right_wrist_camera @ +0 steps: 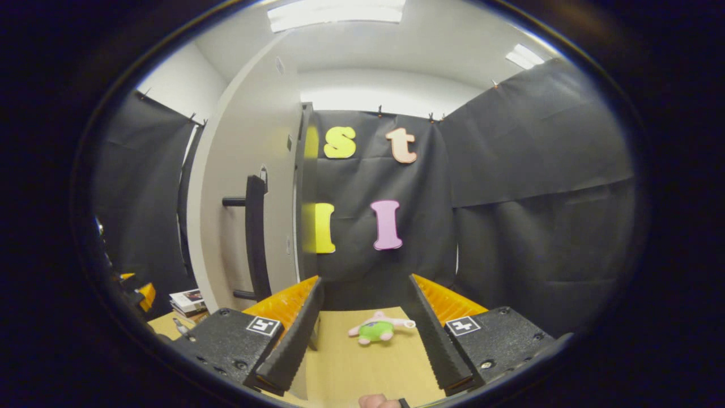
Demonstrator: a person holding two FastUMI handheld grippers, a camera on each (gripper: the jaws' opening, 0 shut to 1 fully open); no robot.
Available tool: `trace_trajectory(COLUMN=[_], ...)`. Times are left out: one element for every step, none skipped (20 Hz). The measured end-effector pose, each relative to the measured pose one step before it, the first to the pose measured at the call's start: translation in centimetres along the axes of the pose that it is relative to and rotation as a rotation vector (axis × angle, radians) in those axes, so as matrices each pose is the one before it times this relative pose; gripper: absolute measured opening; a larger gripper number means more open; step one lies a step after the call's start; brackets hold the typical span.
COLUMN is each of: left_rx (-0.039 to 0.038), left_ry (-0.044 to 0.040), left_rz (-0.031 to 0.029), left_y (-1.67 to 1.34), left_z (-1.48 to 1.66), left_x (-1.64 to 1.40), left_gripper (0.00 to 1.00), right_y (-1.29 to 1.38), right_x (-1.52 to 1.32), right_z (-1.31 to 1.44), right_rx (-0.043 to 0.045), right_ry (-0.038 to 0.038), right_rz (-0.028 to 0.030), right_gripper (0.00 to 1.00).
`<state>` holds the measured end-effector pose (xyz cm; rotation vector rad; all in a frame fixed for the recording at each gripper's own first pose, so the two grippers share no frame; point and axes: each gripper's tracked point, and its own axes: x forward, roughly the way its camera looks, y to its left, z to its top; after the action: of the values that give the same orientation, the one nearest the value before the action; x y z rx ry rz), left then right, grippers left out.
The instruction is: Open the cabinet door with the right hand, grasp the bottle in the cabinet with the left hand and place it on the coaster, then close the cabinet door with the right hand.
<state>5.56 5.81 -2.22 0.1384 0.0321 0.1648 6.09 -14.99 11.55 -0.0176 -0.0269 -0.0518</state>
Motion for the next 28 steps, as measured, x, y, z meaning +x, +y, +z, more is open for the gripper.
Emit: trace_trajectory(left_rx=[-0.01580, -0.01679, -0.01163, -0.00845, -0.00091, -0.00285, -0.00405, -0.00425, -0.00264, -0.00196, -0.00685, -0.00659, -0.00708, -0.00386, -0.00005, 0.00129, 0.00193, 0.00134, 0.00213, 0.00167, 0.00045, -0.00112, -0.00150, -0.00223, -0.00229, -0.00140, 0.00054, 0.00040], left_ry=[-0.00153, -0.00284, -0.00395, -0.00409, 0.00541, 0.01478, 0.01954, 0.00621, -0.00921, -0.01341, -0.00529, -0.00502, -0.00720, -0.00305, -0.00070, 0.00008, 0.00162, 0.00223, 0.00131, -0.00139, -0.00186, 0.00057, 0.00193, -0.00046, 0.00040, 0.00384, 0.00507, 0.00519], left_rz=[-0.02076, -0.01529, -0.01095, -0.00306, 0.00521, 0.00341, -0.00476, -0.00257, 0.00502, 0.00336, -0.00231, -0.00544, -0.00133, -0.00185, 0.00215, 0.00587, 0.00113, 0.00151, 0.00159, -0.00026, -0.00104, 0.00085, -0.00048, 0.00071, -0.00023, 0.00108, 0.00535, 0.00449], left_y=[-0.343, -0.157, -0.129, 0.217, 0.398, 0.159, -0.027, 0.116, 0.384, 0.299, 0.075, 0.054, 0.197, 0.160, 0.303, 0.237, -0.001, 0.057, 0.065, 0.053, -0.018, 0.117, 0.106, 0.149, 0.164, 0.262, 0.314, 0.263], left_z=[1.070, 1.008, 0.774, 0.563, 0.178, -0.196, -0.142, 0.162, 0.722, 0.733, 0.383, 0.282, 0.209, 0.210, 0.046, -0.013, -0.118, -0.173, -0.099, 0.006, -0.034, -0.045, -0.147, -0.065, -0.066, -0.196, -0.255, -0.170], left_x=[-0.146, -0.220, -0.099, -0.170, -0.113, -0.113, -0.129, -0.077, 0.042, -0.076, -0.092, 0.021, 0.167, -0.076, -0.089, -0.076, -0.071, 0.001, 0.024, -0.084, -0.063, -0.172, -0.105, -0.199, -0.094, -0.074, -0.077, -0.068], left_gripper=[0.95, 0.95, 0.96, 0.96, 0.96, 0.96, 0.96, 0.96, 0.96, 0.96, 0.96, 0.96, 0.96, 0.96, 0.96, 0.96, 0.96, 0.96, 0.96, 0.95, 0.95, 0.95, 0.95, 0.95, 0.96, 0.96, 0.96, 0.96], right_y=[0.352, 0.474, 0.657, 0.410, -0.063, -0.166, 0.244, 0.507, 0.037, -0.094, -0.045, 0.077, 0.088, 0.166, 0.305, 0.485, 0.759, 0.983, 1.082, 1.493, 1.699, 1.616, 1.499, 1.157, 1.104, 0.912, 0.956, 1.083], right_x=[0.717, 0.478, 0.525, 0.276, 0.235, -0.032, -0.022, 0.168, -0.169, 0.149, -0.015, -0.052, -0.050, -0.100, 0.014, 0.061, 0.103, -0.045, 0.064, -0.100, -0.076, -0.286, 0.174, 0.399, 0.453, 0.699, 0.678, 0.629], right_z=[0.186, 0.319, 0.154, -0.145, -0.161, -0.053, -0.038, -0.342, 0.070, -0.365, 0.032, -0.061, 0.037, 0.064, 0.065, 0.115, 0.073, -0.018, -0.157, -0.180, -0.267, -0.592, -0.385, -0.140, -0.163, 0.102, -0.062, -0.200], right_rx=[-0.00047, 0.00945, 0.01367, 0.00934, -0.00044, 0.00380, 0.01860, 0.02237, 0.03251, 0.02240, 0.02135, 0.00541, -0.00190, -0.01274, -0.01820, -0.01812, -0.02014, -0.01088, -0.00444, 0.00017, 0.00469, 0.00475, 0.00051, -0.00004, -0.00289, -0.00654, -0.00866, -0.00293], right_ry=[0.00361, -0.00221, -0.00266, 0.00253, 0.00377, 0.00053, -0.00416, 0.00846, -0.01098, 0.00250, -0.00517, -0.00095, -0.00743, -0.00564, -0.00388, -0.00718, -0.00228, -0.00275, 0.00706, 0.00392, 0.00742, 0.00926, 0.00629, 0.00462, 0.00412, -0.00077, 0.00414, 0.00089], right_rz=[0.01156, 0.01603, 0.01881, 0.01111, -0.00999, -0.00737, 0.00476, 0.00993, 0.00320, -0.00196, -0.00262, -0.00435, -0.00393, -0.00362, -0.00118, 0.00294, 0.00795, 0.01296, 0.01989, 0.02974, 0.03316, 0.03209, 0.03191, 0.02594, 0.02105, 0.01763, 0.01670, 0.02048], right_gripper=[0.92, 0.92, 0.92, 0.92, 0.92, 0.91, 0.91, 0.90, 0.90, 0.88, 0.88, 0.84, 0.88, 0.88, 0.88, 0.88, 0.88, 0.88, 0.88, 0.88, 0.88, 0.88, 0.88, 0.88, 0.88, 0.88, 0.88, 0.88])
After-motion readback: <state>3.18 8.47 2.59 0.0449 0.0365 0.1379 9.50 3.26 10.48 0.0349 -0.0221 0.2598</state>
